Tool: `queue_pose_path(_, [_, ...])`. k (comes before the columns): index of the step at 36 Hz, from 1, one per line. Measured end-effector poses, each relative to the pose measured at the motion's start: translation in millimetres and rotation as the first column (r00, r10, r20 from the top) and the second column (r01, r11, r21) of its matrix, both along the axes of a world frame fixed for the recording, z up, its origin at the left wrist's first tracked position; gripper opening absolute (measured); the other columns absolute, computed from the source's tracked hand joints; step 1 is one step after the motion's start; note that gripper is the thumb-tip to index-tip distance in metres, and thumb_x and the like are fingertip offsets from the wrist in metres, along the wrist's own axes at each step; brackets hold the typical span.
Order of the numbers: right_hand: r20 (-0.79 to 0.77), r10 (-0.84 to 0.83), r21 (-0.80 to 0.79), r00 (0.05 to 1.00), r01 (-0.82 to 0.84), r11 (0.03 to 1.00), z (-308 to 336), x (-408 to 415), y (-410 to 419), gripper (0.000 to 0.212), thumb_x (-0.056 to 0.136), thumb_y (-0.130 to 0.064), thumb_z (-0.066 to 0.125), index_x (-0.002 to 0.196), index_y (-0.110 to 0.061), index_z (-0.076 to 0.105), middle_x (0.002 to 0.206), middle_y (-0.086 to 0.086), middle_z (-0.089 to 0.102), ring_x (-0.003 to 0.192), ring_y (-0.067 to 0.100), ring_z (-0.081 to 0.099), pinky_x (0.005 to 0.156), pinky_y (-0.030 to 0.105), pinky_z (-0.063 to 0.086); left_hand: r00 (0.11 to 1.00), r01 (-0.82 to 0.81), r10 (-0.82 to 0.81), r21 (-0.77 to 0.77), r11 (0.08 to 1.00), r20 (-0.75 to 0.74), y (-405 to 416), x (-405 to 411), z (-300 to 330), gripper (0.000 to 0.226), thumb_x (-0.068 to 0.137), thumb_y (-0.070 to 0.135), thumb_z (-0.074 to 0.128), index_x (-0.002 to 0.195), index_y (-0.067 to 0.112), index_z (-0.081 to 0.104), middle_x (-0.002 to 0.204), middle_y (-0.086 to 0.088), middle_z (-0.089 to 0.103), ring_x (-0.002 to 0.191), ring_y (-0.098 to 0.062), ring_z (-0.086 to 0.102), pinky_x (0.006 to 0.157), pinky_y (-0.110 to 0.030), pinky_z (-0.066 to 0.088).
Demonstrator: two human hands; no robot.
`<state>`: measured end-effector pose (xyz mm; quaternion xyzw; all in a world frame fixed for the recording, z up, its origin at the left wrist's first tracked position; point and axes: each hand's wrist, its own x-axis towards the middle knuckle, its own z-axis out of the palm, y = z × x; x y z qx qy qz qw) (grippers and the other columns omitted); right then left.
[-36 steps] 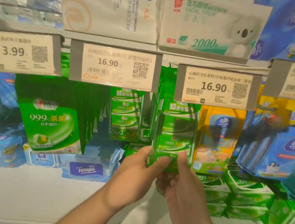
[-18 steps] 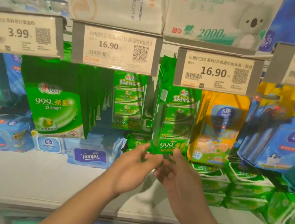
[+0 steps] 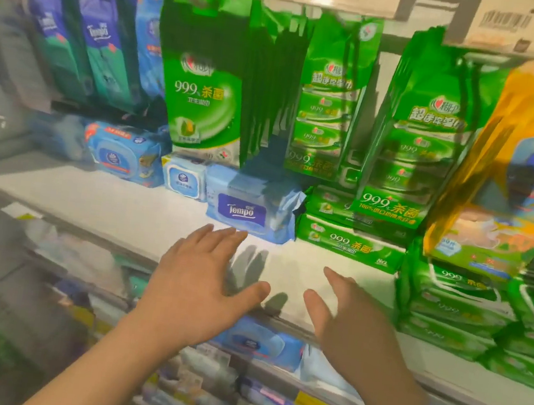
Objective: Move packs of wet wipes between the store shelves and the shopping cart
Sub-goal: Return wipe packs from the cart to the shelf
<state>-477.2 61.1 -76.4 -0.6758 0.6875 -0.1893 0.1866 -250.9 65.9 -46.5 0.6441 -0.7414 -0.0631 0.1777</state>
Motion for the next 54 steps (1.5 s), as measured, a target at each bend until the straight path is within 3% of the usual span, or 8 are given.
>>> queue_pose_path(4, [0.008, 0.125, 0.04, 0.992, -0.126, 0.991, -14.5, 21.3, -3.2, 0.061, 0.101, -0.054, 0.047, 0.156, -0.032, 0.036, 0.165, -0.013, 0.028, 0.155, 0.01, 0.013, 0.122, 0.027, 0.009, 0.992, -0.115, 0.112, 0.064, 0.991, 0.053, 23.2, 34.3, -10.6, 0.102, 0.069, 0.091, 0.02, 0.154, 0.034, 0.03, 0.161, 0.011, 0.029, 0.151, -0.018, 0.018, 0.121, -0.044, 0.023])
queue_pose_path(9, [0.005, 0.269, 0.054, 0.963, -0.269, 0.962, -17.8, 63.2, -2.6, 0.068, 0.097, -0.063, 0.042, 0.156, -0.03, 0.036, 0.164, -0.01, 0.03, 0.155, 0.015, 0.018, 0.127, 0.037, 0.01, 0.97, -0.239, 0.234, 0.102, 0.965, 0.06, 53.4, 77.5, -13.2, 0.104, 0.069, 0.09, 0.022, 0.155, 0.032, 0.027, 0.162, 0.012, 0.026, 0.151, -0.014, 0.019, 0.124, -0.036, 0.018])
queue_pose_path(12, [-0.011, 0.295, 0.041, 0.955, -0.295, 0.955, -12.9, 98.9, -1.3, 0.062, 0.1, -0.049, 0.051, 0.156, -0.025, 0.038, 0.165, -0.004, 0.032, 0.156, 0.016, 0.018, 0.125, 0.032, 0.007, 0.956, -0.292, 0.294, 0.112, 0.95, -0.007, 75.5, 107.7, -12.8, 0.104, 0.069, 0.089, 0.022, 0.155, 0.031, 0.029, 0.161, 0.013, 0.028, 0.148, -0.01, 0.022, 0.122, -0.028, 0.016])
queue_pose_path(18, [-0.092, 0.419, 0.079, 0.903, -0.413, 0.907, 6.2, 184.2, 12.0, 0.06, 0.104, -0.054, 0.038, 0.159, -0.033, 0.029, 0.167, -0.012, 0.022, 0.156, 0.008, 0.009, 0.127, 0.03, 0.006, 0.904, -0.412, 0.421, 0.119, 0.904, -0.071, 118.3, 186.9, -19.4, 0.107, 0.066, 0.092, 0.02, 0.155, 0.034, 0.029, 0.161, 0.014, 0.027, 0.149, -0.011, 0.022, 0.123, -0.032, 0.02])
queue_pose_path(22, [-0.102, 0.503, 0.058, 0.858, -0.5, 0.864, 14.1, 252.9, 31.0, 0.056, 0.103, -0.055, 0.04, 0.155, -0.036, 0.038, 0.163, -0.012, 0.03, 0.154, 0.009, 0.02, 0.125, 0.032, 0.016, 0.857, -0.485, 0.5, 0.13, 0.865, -0.128, 158.3, 245.4, -19.8, 0.097, 0.075, 0.089, 0.034, 0.155, 0.034, 0.027, 0.162, 0.014, 0.025, 0.149, -0.009, 0.018, 0.121, -0.027, 0.015])
queue_pose_path(31, [-0.149, 0.676, 0.037, 0.722, -0.679, 0.733, 10.7, 422.9, 84.0, 0.058, 0.096, -0.061, 0.045, 0.147, -0.035, 0.052, 0.157, -0.013, 0.044, 0.147, 0.009, 0.037, 0.121, 0.029, 0.026, 0.668, -0.684, 0.725, 0.245, 0.687, -0.167, 262.2, 382.5, -37.7, 0.089, 0.081, 0.083, 0.043, 0.155, 0.038, 0.022, 0.162, 0.012, 0.023, 0.149, -0.014, 0.021, 0.118, -0.038, 0.027])
queue_pose_path(46, [-0.136, 0.906, 0.196, 0.401, -0.885, 0.422, -18.3, 664.7, 137.8, 0.065, 0.098, -0.064, 0.041, 0.156, -0.035, 0.037, 0.164, -0.006, 0.034, 0.15, 0.016, 0.032, 0.122, 0.035, 0.026, 0.321, -0.864, 0.926, 0.338, 0.373, -0.199, 370.4, 546.6, -73.2, 0.09, 0.08, 0.083, 0.043, 0.155, 0.037, 0.024, 0.162, 0.014, 0.024, 0.148, -0.011, 0.022, 0.121, -0.037, 0.025])
queue_pose_path(54, [-0.025, 0.959, 0.221, 0.281, -0.934, 0.28, -51.6, 794.1, 130.6, 0.064, 0.097, -0.066, 0.042, 0.153, -0.037, 0.041, 0.163, -0.008, 0.033, 0.153, 0.012, 0.024, 0.126, 0.039, 0.021, 0.154, -0.913, 0.974, 0.352, 0.205, -0.167, 384.4, 633.9, -76.3, 0.084, 0.078, 0.08, 0.049, 0.149, 0.039, 0.035, 0.153, 0.016, 0.037, 0.139, -0.011, 0.035, 0.113, -0.035, 0.035])
